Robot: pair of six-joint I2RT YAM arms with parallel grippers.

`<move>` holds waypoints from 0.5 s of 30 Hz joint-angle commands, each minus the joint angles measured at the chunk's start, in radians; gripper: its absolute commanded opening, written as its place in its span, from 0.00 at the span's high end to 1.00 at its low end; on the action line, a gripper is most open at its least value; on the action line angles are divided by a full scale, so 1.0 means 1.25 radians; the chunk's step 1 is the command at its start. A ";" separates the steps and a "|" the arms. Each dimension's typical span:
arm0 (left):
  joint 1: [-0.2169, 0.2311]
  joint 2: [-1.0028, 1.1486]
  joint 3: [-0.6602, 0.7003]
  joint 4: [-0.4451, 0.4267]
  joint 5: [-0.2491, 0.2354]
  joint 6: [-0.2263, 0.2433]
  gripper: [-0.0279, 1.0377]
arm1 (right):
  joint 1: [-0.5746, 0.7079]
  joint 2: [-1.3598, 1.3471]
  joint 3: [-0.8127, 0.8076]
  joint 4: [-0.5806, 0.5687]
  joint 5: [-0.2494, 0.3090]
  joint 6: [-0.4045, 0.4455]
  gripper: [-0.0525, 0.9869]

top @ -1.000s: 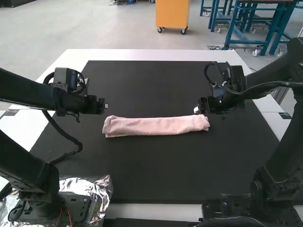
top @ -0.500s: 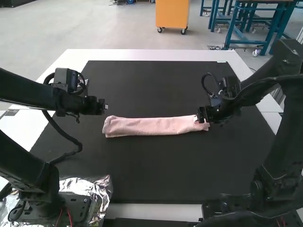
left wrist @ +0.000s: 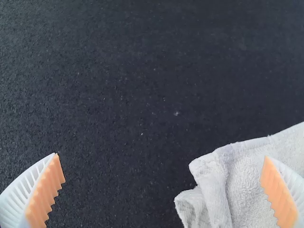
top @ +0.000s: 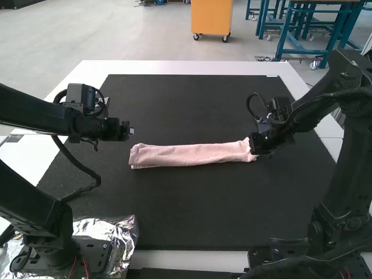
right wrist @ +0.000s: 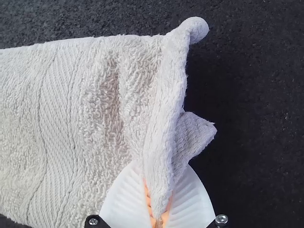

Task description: Fold the towel.

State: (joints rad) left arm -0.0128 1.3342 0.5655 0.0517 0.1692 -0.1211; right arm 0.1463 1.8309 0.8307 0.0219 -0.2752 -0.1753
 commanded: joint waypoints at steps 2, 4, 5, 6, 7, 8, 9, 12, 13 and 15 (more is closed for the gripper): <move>0.010 -0.014 0.024 0.027 0.014 0.017 0.06 | -0.025 -0.116 -0.002 -0.054 -0.072 0.042 0.97; 0.010 -0.013 0.025 0.042 0.014 0.021 0.06 | -0.024 -0.171 0.010 -0.060 -0.093 0.080 0.97; 0.010 -0.012 0.024 0.048 0.013 0.022 0.06 | -0.019 -0.192 0.015 -0.060 -0.103 0.099 0.97; 0.010 -0.011 0.025 0.052 0.011 0.022 0.06 | -0.010 -0.213 0.019 -0.062 -0.111 0.117 0.97; 0.010 -0.010 0.024 0.057 0.008 0.021 0.06 | 0.004 -0.226 0.025 -0.063 -0.117 0.134 0.97; 0.010 -0.007 0.022 0.064 -0.004 0.022 0.06 | 0.027 -0.233 0.031 -0.065 -0.128 0.153 0.97; 0.010 -0.006 0.022 0.074 -0.018 0.022 0.06 | 0.054 -0.231 0.036 -0.065 -0.130 0.160 0.97; 0.015 -0.006 0.021 0.089 -0.042 0.022 0.06 | 0.139 -0.223 0.044 -0.060 -0.115 0.173 0.97; 0.022 -0.006 0.021 0.092 -0.046 0.022 0.06 | 0.169 -0.214 0.045 -0.057 -0.106 0.176 0.97; 0.038 -0.006 0.022 0.102 -0.049 0.021 0.06 | 0.223 -0.190 0.051 -0.043 -0.089 0.192 0.97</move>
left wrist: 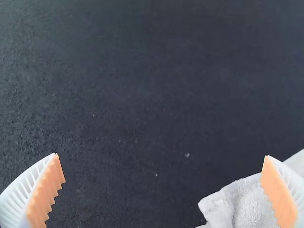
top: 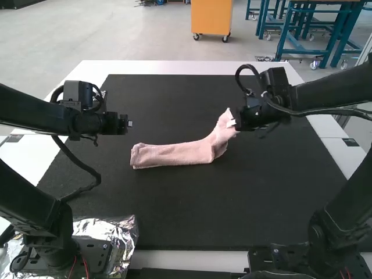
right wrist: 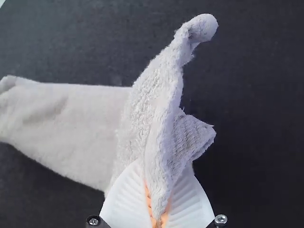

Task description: Fold the towel.

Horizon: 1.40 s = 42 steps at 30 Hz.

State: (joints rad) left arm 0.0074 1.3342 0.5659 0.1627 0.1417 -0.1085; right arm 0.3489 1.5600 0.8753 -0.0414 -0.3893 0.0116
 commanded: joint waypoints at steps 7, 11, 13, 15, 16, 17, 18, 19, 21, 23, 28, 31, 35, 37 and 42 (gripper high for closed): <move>0.120 -0.006 0.021 0.036 -0.037 0.012 0.06 | 0.200 0.131 0.085 0.045 0.018 0.073 0.97; 0.152 -0.006 0.015 0.031 -0.030 0.024 0.06 | 0.245 0.190 0.139 0.060 0.018 0.083 0.97; 0.160 -0.006 0.009 0.033 -0.027 0.029 0.06 | 0.263 0.216 0.166 0.063 0.019 0.084 0.97; 0.162 -0.006 0.004 0.039 -0.027 0.032 0.06 | 0.282 0.242 0.192 0.065 0.018 0.088 0.97; 0.162 -0.007 0.001 0.042 -0.027 0.033 0.06 | 0.289 0.254 0.208 0.065 0.018 0.090 0.97; 0.162 -0.006 -0.001 0.045 -0.027 0.034 0.06 | 0.296 0.265 0.219 0.065 0.018 0.091 0.97; 0.162 -0.006 -0.004 0.048 -0.027 0.034 0.06 | 0.304 0.275 0.231 0.067 0.018 0.093 0.97; 0.162 -0.006 -0.005 0.049 -0.027 0.034 0.06 | 0.311 0.287 0.242 0.067 0.018 0.094 0.97; 0.162 -0.006 -0.007 0.050 -0.027 0.033 0.06 | 0.325 0.310 0.264 0.067 0.018 0.099 0.97; 0.162 -0.006 -0.011 0.054 -0.027 0.034 0.06 | 0.338 0.331 0.284 0.067 0.018 0.100 0.97; 0.162 -0.006 -0.021 0.060 -0.027 0.034 0.06 | 0.371 0.376 0.327 0.071 0.018 0.101 0.97; 0.162 -0.006 -0.027 0.064 -0.027 0.034 0.06 | 0.389 0.396 0.358 0.071 0.018 0.101 0.97; 0.162 -0.006 -0.038 0.069 -0.027 0.033 0.06 | 0.409 0.428 0.394 0.074 0.018 0.107 0.97; 0.162 -0.006 -0.042 0.071 -0.027 0.033 0.06 | 0.418 0.449 0.410 0.076 0.018 0.107 0.97; 0.162 -0.006 -0.050 0.075 -0.027 0.033 0.06 | 0.433 0.488 0.455 0.079 0.017 0.131 0.94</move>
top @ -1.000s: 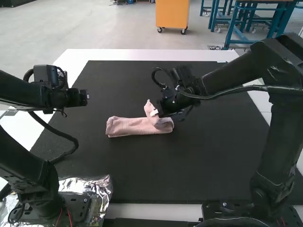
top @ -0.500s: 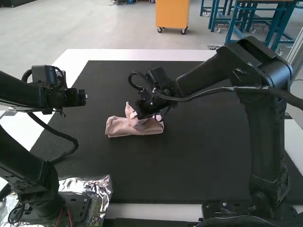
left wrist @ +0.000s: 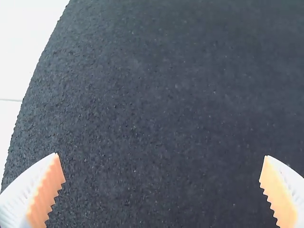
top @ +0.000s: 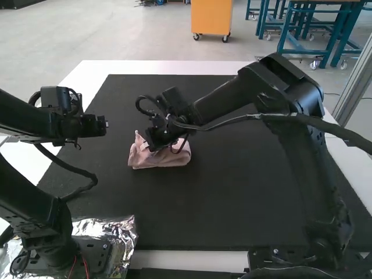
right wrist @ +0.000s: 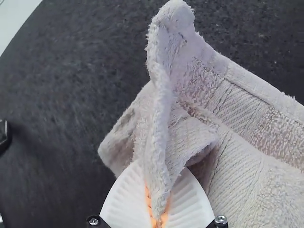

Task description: Fold the towel.

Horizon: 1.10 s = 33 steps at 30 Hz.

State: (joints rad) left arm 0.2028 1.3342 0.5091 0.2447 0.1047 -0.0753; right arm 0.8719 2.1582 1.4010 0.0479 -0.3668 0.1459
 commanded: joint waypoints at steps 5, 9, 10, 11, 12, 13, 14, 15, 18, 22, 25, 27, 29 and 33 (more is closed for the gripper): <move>0.006 -0.006 -0.008 0.010 0.001 0.005 0.06 | 0.035 0.017 0.071 -0.017 0.016 -0.009 0.22; 0.005 -0.007 -0.008 0.010 0.000 0.004 0.06 | 0.034 -0.038 0.078 -0.027 0.006 -0.017 0.07; 0.003 -0.008 -0.008 0.010 0.000 0.004 0.06 | 0.034 -0.060 0.078 -0.025 0.006 -0.017 0.07; 0.003 -0.010 -0.008 0.010 0.000 0.004 0.06 | 0.033 -0.080 0.077 -0.022 0.005 -0.016 0.07; 0.003 -0.011 -0.008 0.009 0.000 0.004 0.06 | 0.029 -0.098 0.078 -0.022 0.003 -0.012 0.07; 0.003 -0.011 -0.008 0.008 0.000 0.004 0.06 | 0.023 -0.114 0.078 -0.022 0.003 -0.010 0.07; 0.003 -0.011 -0.008 0.007 -0.002 0.004 0.06 | 0.018 -0.129 0.079 -0.022 0.003 -0.006 0.07; 0.002 -0.012 -0.008 0.005 -0.002 0.003 0.06 | 0.009 -0.142 0.081 -0.026 0.000 -0.005 0.07; 0.001 -0.011 -0.008 0.004 -0.003 0.001 0.06 | -0.015 -0.182 0.081 -0.040 -0.021 0.001 0.07; 0.000 -0.012 -0.005 0.007 -0.004 0.000 0.06 | -0.062 -0.223 0.048 -0.036 -0.040 -0.006 0.15; -0.008 -0.012 -0.004 0.008 -0.004 -0.004 0.06 | -0.111 -0.226 -0.009 0.005 -0.093 -0.009 0.77; -0.012 -0.012 -0.004 0.008 -0.009 -0.005 0.06 | -0.132 -0.227 -0.056 0.068 -0.094 -0.009 0.97; -0.015 -0.012 -0.005 0.009 -0.011 -0.005 0.06 | -0.139 -0.223 -0.096 0.127 -0.097 -0.006 0.97; -0.015 -0.012 -0.004 0.012 -0.014 -0.008 0.06 | -0.139 -0.196 -0.162 0.239 -0.105 0.001 0.97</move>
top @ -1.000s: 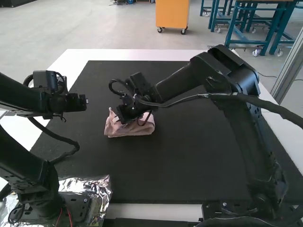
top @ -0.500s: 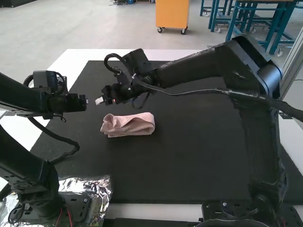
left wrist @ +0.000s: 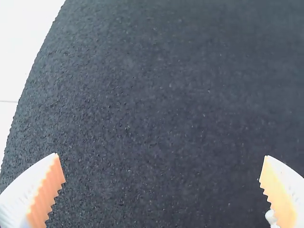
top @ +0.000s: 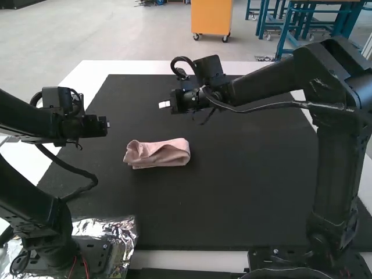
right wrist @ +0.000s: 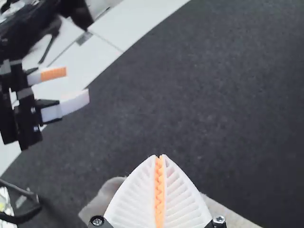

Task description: Fold the towel.

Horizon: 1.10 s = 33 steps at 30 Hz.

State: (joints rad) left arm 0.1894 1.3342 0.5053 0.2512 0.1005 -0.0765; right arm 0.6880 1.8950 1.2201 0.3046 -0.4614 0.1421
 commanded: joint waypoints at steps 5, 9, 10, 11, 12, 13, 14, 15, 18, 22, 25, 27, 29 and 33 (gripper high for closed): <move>-0.004 -0.012 -0.003 0.013 -0.009 -0.016 0.06 | 0.015 0.063 -0.037 0.069 -0.044 0.004 0.97; -0.005 -0.012 -0.003 0.013 -0.007 -0.016 0.06 | 0.025 0.101 -0.041 0.105 -0.052 0.014 0.97; -0.005 -0.012 -0.002 0.013 -0.007 -0.017 0.06 | 0.029 0.110 -0.042 0.115 -0.053 0.018 0.97; -0.005 -0.011 0.000 0.013 -0.006 -0.019 0.06 | 0.034 0.120 -0.042 0.123 -0.054 0.020 0.97; -0.005 -0.012 0.000 0.013 -0.006 -0.021 0.06 | 0.037 0.128 -0.042 0.136 -0.059 0.025 0.97; -0.005 -0.012 0.000 0.013 -0.004 -0.022 0.06 | 0.041 0.138 -0.042 0.140 -0.064 0.027 0.97; -0.007 -0.011 0.000 0.013 -0.003 -0.022 0.06 | 0.045 0.147 -0.041 0.148 -0.064 0.031 0.97; -0.009 -0.012 -0.002 0.013 -0.002 -0.022 0.06 | 0.050 0.153 -0.041 0.159 -0.064 0.040 0.97; -0.017 -0.010 -0.004 0.013 -0.001 -0.022 0.06 | 0.062 0.171 -0.042 0.183 -0.068 0.056 0.97; -0.026 -0.008 -0.002 0.014 -0.002 -0.030 0.06 | 0.077 0.203 -0.043 0.198 -0.070 0.054 0.97; -0.029 -0.008 0.000 0.022 -0.003 -0.030 0.06 | 0.088 0.219 -0.045 0.214 -0.071 0.054 0.97; -0.029 -0.008 0.000 0.026 -0.003 -0.030 0.06 | 0.096 0.228 -0.046 0.225 -0.071 0.056 0.97; -0.028 -0.010 0.003 0.025 -0.004 -0.030 0.06 | 0.106 0.240 -0.046 0.241 -0.070 0.063 0.97; -0.026 -0.010 0.004 0.020 -0.004 -0.028 0.06 | 0.122 0.263 -0.041 0.283 -0.071 0.085 0.97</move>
State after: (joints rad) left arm 0.1616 1.3342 0.5053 0.2733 0.1005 -0.1028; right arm 0.8173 2.2131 1.1656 0.6380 -0.5358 0.2211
